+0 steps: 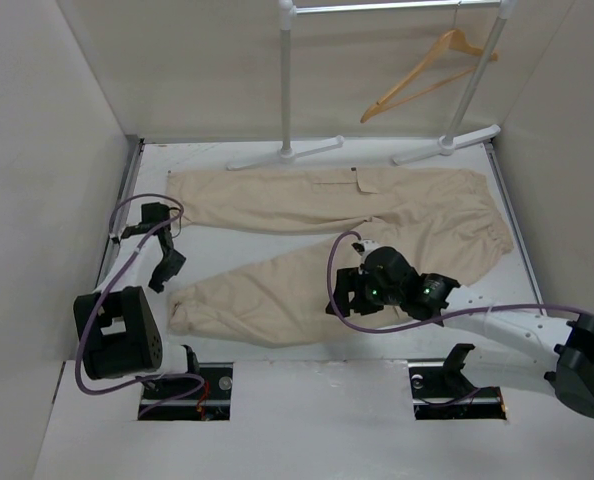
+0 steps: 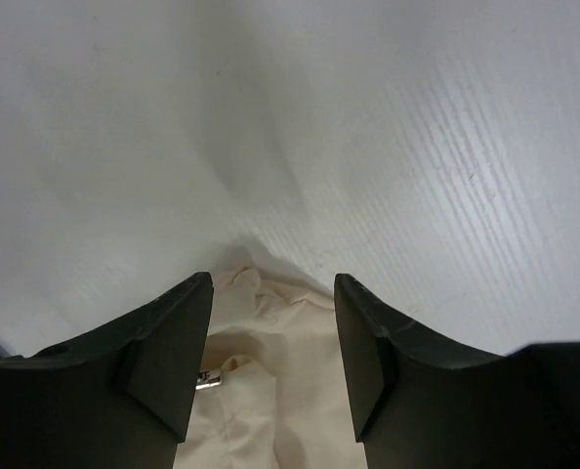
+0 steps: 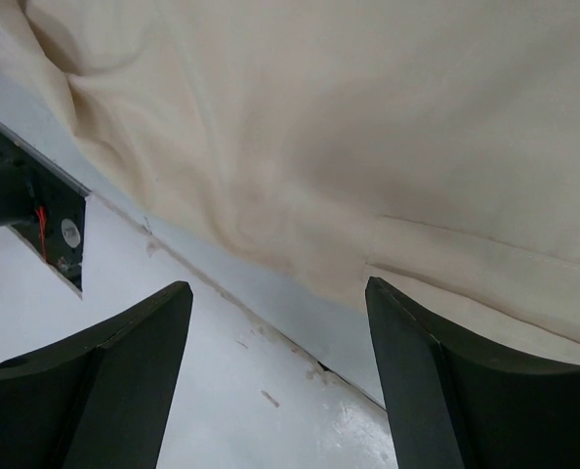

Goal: Place the trousers on the hanger
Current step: Flatten out the trousers at the center of the board.

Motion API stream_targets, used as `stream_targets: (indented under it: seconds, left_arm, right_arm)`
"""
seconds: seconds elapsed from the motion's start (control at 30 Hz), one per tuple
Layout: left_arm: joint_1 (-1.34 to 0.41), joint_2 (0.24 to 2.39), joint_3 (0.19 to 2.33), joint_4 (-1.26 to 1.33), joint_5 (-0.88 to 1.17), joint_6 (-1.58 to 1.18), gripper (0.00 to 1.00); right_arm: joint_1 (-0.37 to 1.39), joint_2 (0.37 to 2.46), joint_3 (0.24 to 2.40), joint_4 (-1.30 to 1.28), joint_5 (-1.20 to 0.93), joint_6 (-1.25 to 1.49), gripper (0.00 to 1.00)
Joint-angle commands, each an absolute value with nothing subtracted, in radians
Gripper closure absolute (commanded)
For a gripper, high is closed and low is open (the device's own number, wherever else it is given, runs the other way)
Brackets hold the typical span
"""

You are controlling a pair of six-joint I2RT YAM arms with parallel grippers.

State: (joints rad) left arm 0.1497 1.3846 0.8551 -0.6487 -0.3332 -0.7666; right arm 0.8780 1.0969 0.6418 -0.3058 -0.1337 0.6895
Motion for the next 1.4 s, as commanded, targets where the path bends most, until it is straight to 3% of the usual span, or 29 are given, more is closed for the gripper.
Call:
stream_targets:
  seconds: [0.0, 0.17, 0.3, 0.4, 0.5, 0.57, 0.8, 1.0, 1.13, 1.2, 1.3, 1.37]
  left_arm:
    - [0.14, 1.371, 0.833, -0.755, -0.353, -0.807, 0.49]
    - [0.125, 1.428, 0.792, -0.698, -0.321, -0.827, 0.53]
    - [0.133, 1.468, 0.769, -0.608, -0.318, -0.825, 0.77]
    - [0.14, 1.474, 0.796, -0.555, -0.305, -0.821, 0.89]
    - [0.134, 1.492, 0.894, -0.514, -0.305, -0.813, 0.93]
    - [0.125, 1.534, 0.983, -0.488, -0.302, -0.804, 0.94]
    - [0.105, 1.749, 1.333, -0.485, -0.259, -0.775, 0.94]
    - [0.133, 1.78, 1.414, -0.583, -0.302, -0.767, 0.54]
    - [0.13, 1.63, 1.28, -0.591, -0.362, -0.761, 0.54]
    - [0.128, 1.542, 1.188, -0.592, -0.389, -0.765, 0.54]
    - [0.136, 1.409, 1.019, -0.597, -0.387, -0.81, 0.55]
    - [0.146, 1.326, 0.901, -0.589, -0.356, -0.844, 0.55]
  right_arm:
    - [0.88, 1.097, 0.649, -0.249, -0.153, 0.698, 0.22]
    - [0.881, 1.098, 0.65, -0.239, -0.167, 0.698, 0.22]
    - [0.889, 1.1, 0.647, -0.235, -0.172, 0.698, 0.24]
    - [0.89, 1.095, 0.646, -0.235, -0.173, 0.699, 0.31]
    - [0.889, 1.097, 0.643, -0.241, -0.169, 0.704, 0.52]
    - [0.889, 1.101, 0.643, -0.244, -0.16, 0.706, 0.52]
    - [0.826, 1.115, 0.641, -0.238, -0.129, 0.736, 0.44]
    - [0.815, 1.128, 0.669, -0.253, -0.097, 0.741, 0.31]
    - [0.815, 1.108, 0.672, -0.253, -0.083, 0.746, 0.3]
    - [0.814, 1.091, 0.666, -0.256, -0.081, 0.747, 0.38]
    - [0.809, 1.045, 0.652, -0.273, -0.06, 0.755, 0.67]
    - [0.789, 1.002, 0.64, -0.297, -0.031, 0.77, 0.8]
